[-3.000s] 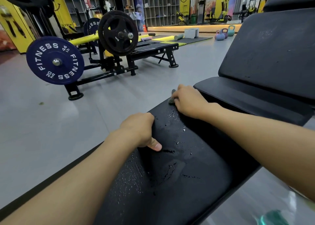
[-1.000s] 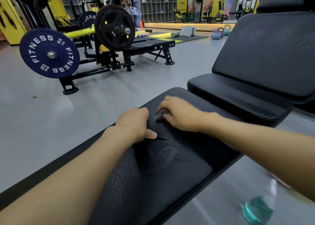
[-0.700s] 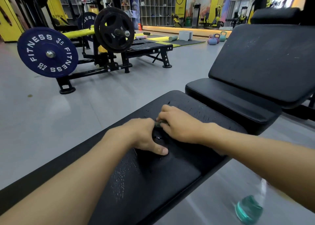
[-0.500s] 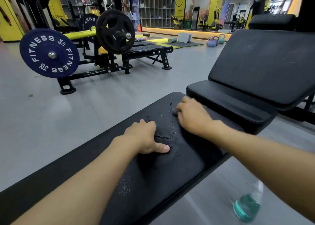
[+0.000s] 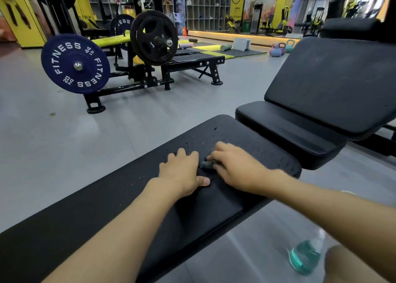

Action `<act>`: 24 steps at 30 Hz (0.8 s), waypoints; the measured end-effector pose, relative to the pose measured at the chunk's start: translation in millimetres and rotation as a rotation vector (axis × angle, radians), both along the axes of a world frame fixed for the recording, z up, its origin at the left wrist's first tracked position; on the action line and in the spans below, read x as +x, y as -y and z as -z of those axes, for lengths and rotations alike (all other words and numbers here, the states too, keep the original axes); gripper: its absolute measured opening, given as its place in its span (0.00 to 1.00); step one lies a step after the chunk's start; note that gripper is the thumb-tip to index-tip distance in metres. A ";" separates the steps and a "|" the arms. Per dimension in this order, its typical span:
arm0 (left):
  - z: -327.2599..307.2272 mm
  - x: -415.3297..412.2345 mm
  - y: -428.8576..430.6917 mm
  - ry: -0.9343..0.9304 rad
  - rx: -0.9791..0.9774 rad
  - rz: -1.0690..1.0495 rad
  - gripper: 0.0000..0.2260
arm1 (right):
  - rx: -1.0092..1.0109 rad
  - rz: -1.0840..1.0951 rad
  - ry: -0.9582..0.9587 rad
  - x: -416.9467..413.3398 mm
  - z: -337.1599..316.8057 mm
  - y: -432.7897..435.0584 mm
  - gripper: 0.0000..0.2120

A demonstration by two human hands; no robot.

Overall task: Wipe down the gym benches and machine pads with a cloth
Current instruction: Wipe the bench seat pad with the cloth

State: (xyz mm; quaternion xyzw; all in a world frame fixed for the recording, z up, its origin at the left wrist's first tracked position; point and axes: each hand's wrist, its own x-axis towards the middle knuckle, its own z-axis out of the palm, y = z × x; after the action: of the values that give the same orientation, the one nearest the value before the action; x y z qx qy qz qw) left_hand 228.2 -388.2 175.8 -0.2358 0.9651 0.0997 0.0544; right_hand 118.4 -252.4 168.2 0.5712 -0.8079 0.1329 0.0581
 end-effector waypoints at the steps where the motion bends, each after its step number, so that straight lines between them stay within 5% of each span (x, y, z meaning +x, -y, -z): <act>1: 0.2 3.6 -0.5 -0.022 0.022 0.009 0.29 | -0.002 0.044 -0.015 -12.7 -4.5 -3.2 0.13; 5: -2.2 17.5 -5.0 -0.002 0.096 0.070 0.37 | -0.108 0.346 -0.053 -34.8 -2.0 -4.3 0.13; 10: 6.6 23.4 -13.6 0.047 0.033 0.111 0.37 | -0.018 -0.014 0.012 4.9 3.5 -24.4 0.13; 15: 7.8 28.2 -17.6 0.031 0.063 0.093 0.38 | -0.125 0.414 -0.063 -37.0 -4.3 -36.6 0.13; 21: 9.2 28.6 -21.0 0.018 0.065 0.088 0.38 | -0.014 0.063 -0.011 12.0 1.5 -56.4 0.13; 24: 11.6 31.2 -23.3 -0.004 0.075 0.084 0.36 | -0.126 0.384 -0.018 -19.7 -1.4 -61.5 0.14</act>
State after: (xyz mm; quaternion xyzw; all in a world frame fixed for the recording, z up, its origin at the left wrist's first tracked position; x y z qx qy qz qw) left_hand 259.4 -364.9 164.2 -0.1929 0.9699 0.1336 0.0655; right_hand 98.7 -190.9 169.6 0.4031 -0.8915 0.1646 0.1249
